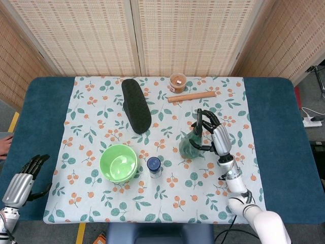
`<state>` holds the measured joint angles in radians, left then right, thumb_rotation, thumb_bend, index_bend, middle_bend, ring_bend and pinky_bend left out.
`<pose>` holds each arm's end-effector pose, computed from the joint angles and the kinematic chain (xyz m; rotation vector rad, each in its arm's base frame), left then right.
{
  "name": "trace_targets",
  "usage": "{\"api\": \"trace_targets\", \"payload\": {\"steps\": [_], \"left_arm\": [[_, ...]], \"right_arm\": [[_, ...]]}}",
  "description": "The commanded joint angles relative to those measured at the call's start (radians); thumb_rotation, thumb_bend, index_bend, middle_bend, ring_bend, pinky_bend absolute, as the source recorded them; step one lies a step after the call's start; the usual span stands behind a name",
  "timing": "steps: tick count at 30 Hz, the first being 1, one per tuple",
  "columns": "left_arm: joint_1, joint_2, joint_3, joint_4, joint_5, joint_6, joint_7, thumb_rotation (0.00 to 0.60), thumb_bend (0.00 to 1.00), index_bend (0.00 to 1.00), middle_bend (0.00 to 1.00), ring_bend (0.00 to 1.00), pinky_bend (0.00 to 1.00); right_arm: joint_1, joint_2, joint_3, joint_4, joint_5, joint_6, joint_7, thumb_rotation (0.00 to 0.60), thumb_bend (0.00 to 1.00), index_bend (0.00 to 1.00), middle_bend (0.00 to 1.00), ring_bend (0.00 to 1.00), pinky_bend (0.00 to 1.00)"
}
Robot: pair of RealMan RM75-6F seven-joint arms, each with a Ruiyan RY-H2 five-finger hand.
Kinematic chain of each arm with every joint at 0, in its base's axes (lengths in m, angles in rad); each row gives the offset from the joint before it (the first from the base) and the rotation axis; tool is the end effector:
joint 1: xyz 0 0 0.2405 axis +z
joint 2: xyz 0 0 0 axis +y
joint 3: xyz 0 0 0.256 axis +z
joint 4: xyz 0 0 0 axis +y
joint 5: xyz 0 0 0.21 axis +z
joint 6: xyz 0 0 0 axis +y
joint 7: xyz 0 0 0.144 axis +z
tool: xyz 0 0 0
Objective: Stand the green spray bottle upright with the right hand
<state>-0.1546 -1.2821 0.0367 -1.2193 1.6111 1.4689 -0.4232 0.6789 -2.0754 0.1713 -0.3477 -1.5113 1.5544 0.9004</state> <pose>-0.3511 0.1916 0.1249 -1.4977 -1.0622 -1.0656 -0.2020 -0.3590 -0.0152 1.3853 -0.9783 1.8506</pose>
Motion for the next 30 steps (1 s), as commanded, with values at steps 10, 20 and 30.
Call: {"api": "trace_targets", "payload": {"steps": [10,20,30], "left_arm": [[0.003,0.000,0.004,-0.005,0.006,0.008,0.008,0.600,0.33,0.08,0.07,0.00,0.15],[0.000,-0.002,0.000,0.000,-0.002,0.000,0.003,0.600,0.33,0.08,0.07,0.00,0.15],[0.003,0.001,0.000,-0.002,0.001,0.009,-0.002,0.600,0.33,0.08,0.07,0.00,0.15]], "right_arm": [[-0.026,0.025,-0.006,-0.017,0.011,-0.034,-0.006,0.600,0.00,0.33,0.46,0.13,0.16],[-0.010,0.029,-0.023,-0.034,0.000,-0.086,-0.037,0.600,0.00,0.26,0.40,0.09,0.13],[-0.014,0.045,-0.044,-0.060,-0.018,-0.097,-0.050,0.600,0.00,0.17,0.35,0.05,0.10]]}}
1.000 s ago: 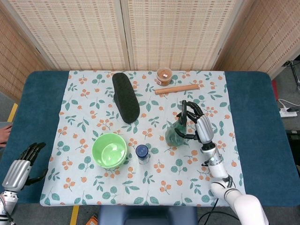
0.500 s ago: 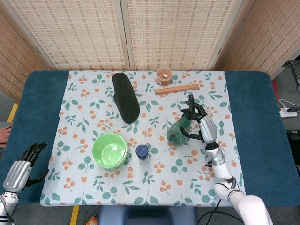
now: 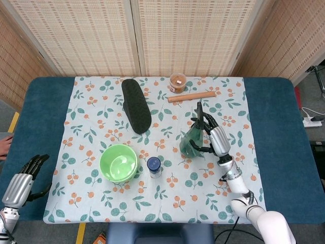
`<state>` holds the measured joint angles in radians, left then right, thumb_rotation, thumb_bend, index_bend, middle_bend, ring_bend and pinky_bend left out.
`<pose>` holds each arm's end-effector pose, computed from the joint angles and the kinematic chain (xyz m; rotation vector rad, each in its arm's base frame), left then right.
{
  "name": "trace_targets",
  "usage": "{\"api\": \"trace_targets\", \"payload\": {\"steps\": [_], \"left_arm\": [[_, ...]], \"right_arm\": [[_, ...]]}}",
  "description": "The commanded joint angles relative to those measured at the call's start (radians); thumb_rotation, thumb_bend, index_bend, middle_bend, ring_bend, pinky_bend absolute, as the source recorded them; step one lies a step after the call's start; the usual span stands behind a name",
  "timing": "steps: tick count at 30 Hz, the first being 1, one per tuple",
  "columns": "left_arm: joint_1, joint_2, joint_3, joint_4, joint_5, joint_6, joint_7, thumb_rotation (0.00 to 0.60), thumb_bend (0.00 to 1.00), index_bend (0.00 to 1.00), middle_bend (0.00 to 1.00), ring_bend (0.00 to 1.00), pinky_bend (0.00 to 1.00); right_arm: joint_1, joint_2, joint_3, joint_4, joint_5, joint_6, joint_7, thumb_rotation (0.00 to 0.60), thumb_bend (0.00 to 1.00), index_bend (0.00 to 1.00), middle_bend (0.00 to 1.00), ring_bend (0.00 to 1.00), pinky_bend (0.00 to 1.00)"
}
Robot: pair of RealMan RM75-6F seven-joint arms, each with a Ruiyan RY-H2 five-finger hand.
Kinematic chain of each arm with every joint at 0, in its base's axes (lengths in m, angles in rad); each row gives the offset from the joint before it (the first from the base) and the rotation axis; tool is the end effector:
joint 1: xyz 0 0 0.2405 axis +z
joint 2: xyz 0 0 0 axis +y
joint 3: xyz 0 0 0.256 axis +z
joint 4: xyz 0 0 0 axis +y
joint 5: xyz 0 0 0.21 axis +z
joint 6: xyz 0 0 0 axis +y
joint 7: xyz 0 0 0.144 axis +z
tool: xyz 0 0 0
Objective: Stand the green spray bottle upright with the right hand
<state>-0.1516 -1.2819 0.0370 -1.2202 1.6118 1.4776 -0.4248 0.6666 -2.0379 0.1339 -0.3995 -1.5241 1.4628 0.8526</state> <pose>-0.3507 0.1905 0.1257 -1.4932 -1.0593 -1.0726 -0.2110 -0.3602 -0.0246 1.4648 -1.0397 1.7260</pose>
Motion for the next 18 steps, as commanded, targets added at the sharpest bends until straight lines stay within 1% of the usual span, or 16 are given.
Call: {"api": "trace_targets", "payload": {"steps": [1,18], "left_arm": [[-0.001,0.001,0.000,-0.002,0.001,0.000,0.001,0.600,0.33,0.08,0.07,0.00,0.15],[0.000,0.003,0.005,-0.005,0.009,0.005,0.001,0.600,0.33,0.08,0.07,0.00,0.15]], "right_arm": [[-0.003,0.011,-0.008,-0.013,-0.007,-0.007,-0.006,0.600,0.00,0.15,0.34,0.05,0.09],[-0.040,0.070,-0.030,-0.119,-0.024,0.004,-0.099,0.600,0.00,0.05,0.28,0.00,0.06]]}}
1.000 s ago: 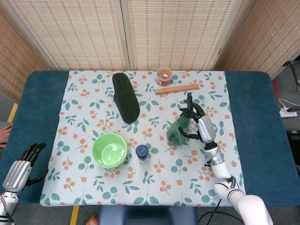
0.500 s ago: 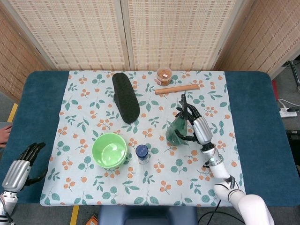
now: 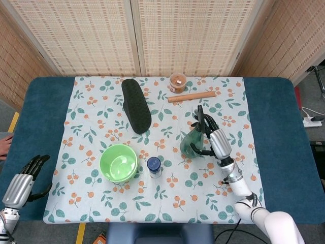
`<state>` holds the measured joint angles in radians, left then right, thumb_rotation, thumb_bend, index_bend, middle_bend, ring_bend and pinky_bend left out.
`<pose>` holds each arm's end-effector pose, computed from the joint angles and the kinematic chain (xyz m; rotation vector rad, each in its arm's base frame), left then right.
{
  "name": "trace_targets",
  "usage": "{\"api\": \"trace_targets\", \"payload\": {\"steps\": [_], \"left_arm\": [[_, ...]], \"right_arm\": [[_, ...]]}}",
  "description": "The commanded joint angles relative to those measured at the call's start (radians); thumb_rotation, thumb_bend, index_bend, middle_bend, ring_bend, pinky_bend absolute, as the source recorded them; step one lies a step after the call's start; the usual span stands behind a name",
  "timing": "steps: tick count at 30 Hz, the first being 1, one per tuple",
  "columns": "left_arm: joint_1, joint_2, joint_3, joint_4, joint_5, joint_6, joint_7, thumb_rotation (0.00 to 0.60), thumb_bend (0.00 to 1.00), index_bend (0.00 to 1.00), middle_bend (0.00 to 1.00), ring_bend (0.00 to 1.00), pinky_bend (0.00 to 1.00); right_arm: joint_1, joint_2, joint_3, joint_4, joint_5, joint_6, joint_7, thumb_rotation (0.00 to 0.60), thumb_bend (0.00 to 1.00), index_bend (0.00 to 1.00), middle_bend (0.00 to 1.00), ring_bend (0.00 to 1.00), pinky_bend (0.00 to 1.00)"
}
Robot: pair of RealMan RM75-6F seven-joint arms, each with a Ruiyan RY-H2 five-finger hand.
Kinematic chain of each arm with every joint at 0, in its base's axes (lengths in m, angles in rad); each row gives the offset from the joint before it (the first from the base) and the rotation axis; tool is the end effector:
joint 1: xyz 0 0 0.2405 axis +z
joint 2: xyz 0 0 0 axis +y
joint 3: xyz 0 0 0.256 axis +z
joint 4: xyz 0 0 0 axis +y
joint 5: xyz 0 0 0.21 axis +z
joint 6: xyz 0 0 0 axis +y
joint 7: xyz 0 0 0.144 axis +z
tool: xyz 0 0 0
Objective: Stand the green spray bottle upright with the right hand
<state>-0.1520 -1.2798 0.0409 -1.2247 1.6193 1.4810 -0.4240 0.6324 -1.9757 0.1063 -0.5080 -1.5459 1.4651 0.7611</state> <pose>-0.3492 0.1895 0.1252 -1.5022 -1.0593 -1.0766 -0.2173 -0.3497 -0.0218 1.5172 -1.0119 1.6680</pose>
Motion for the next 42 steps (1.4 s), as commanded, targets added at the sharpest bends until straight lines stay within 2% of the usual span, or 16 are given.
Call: {"api": "trace_targets", "payload": {"steps": [1,13,22,42], "left_arm": [[0.001,0.001,0.001,-0.002,0.003,0.004,0.000,0.600,0.33,0.08,0.07,0.00,0.15],[-0.002,0.001,0.005,-0.008,0.010,0.001,0.011,0.600,0.33,0.08,0.07,0.00,0.16],[-0.001,0.002,0.007,-0.011,0.012,0.006,0.014,0.600,0.33,0.09,0.07,0.00,0.16],[-0.002,-0.004,0.009,-0.009,0.013,0.003,0.027,0.600,0.33,0.09,0.07,0.00,0.16]], "right_arm": [[-0.007,0.011,-0.003,-0.016,-0.002,0.000,-0.010,0.600,0.00,0.04,0.27,0.00,0.06],[-0.021,0.070,-0.015,-0.097,-0.012,-0.030,-0.070,0.600,0.00,0.00,0.21,0.00,0.01],[-0.030,0.113,-0.022,-0.168,-0.019,-0.047,-0.137,0.600,0.00,0.00,0.08,0.00,0.00],[-0.074,0.169,-0.013,-0.244,-0.004,-0.054,-0.163,0.600,0.00,0.00,0.05,0.00,0.00]]}}
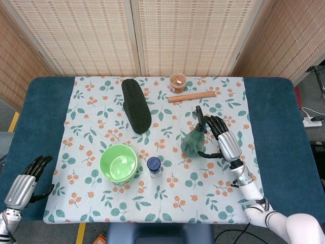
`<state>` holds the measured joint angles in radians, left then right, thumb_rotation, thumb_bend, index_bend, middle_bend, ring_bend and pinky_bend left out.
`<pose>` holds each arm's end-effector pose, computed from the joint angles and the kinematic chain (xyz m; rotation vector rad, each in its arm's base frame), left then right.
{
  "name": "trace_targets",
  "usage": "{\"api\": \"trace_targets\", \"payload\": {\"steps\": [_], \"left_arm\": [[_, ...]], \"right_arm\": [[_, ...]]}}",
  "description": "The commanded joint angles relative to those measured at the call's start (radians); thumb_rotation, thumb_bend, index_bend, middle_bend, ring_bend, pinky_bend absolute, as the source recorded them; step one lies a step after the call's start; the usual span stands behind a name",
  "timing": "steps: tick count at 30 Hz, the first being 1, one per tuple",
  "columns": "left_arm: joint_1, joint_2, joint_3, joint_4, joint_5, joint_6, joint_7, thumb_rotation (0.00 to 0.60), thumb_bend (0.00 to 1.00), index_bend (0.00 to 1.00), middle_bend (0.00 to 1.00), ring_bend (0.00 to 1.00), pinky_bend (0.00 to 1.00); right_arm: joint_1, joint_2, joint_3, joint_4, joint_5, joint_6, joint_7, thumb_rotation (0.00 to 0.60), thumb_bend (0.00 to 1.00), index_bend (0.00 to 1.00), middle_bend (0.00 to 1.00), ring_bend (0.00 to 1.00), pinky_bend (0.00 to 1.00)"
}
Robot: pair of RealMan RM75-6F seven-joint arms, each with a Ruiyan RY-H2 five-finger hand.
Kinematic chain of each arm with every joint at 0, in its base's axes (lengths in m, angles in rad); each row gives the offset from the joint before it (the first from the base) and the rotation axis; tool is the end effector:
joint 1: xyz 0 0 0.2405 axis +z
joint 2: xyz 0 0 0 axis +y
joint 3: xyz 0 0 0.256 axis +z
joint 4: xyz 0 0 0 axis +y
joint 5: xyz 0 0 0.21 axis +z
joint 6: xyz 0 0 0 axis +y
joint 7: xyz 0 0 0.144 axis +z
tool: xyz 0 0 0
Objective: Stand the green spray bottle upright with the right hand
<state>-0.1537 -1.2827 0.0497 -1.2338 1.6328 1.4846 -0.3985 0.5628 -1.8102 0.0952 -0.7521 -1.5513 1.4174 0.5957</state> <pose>-0.3457 0.1876 0.1211 -1.5277 -1.0473 -1.0705 -0.2391 -0.3359 0.0010 1.5425 -1.0027 1.5248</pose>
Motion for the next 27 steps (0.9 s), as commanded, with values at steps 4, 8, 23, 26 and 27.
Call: {"api": "trace_targets", "payload": {"steps": [4,8,23,26,27], "left_arm": [[0.000,-0.003,0.000,0.002,-0.002,-0.002,0.006,0.600,0.33,0.09,0.07,0.00,0.16],[0.001,-0.006,-0.003,0.008,-0.009,-0.004,0.005,0.600,0.33,0.09,0.07,0.00,0.16],[0.001,-0.004,-0.021,0.000,-0.037,-0.011,0.023,0.600,0.33,0.09,0.07,0.00,0.16],[0.001,-0.004,-0.022,-0.004,-0.039,-0.012,0.029,0.600,0.33,0.09,0.07,0.00,0.16],[0.002,-0.005,-0.022,-0.004,-0.038,-0.011,0.032,0.600,0.33,0.09,0.07,0.00,0.16]], "right_arm": [[-0.013,0.012,-0.005,-0.004,0.003,-0.013,0.010,0.600,0.00,0.00,0.05,0.00,0.00],[-0.034,0.050,-0.015,-0.036,-0.005,0.003,-0.002,0.600,0.00,0.00,0.05,0.00,0.00],[-0.183,0.596,-0.069,-0.609,0.222,-0.177,-0.662,0.600,0.01,0.00,0.03,0.00,0.00],[-0.194,0.601,-0.057,-0.608,0.261,-0.188,-0.713,0.600,0.03,0.00,0.02,0.00,0.00],[-0.197,0.597,-0.054,-0.596,0.267,-0.189,-0.720,0.600,0.03,0.00,0.02,0.00,0.00]]}}
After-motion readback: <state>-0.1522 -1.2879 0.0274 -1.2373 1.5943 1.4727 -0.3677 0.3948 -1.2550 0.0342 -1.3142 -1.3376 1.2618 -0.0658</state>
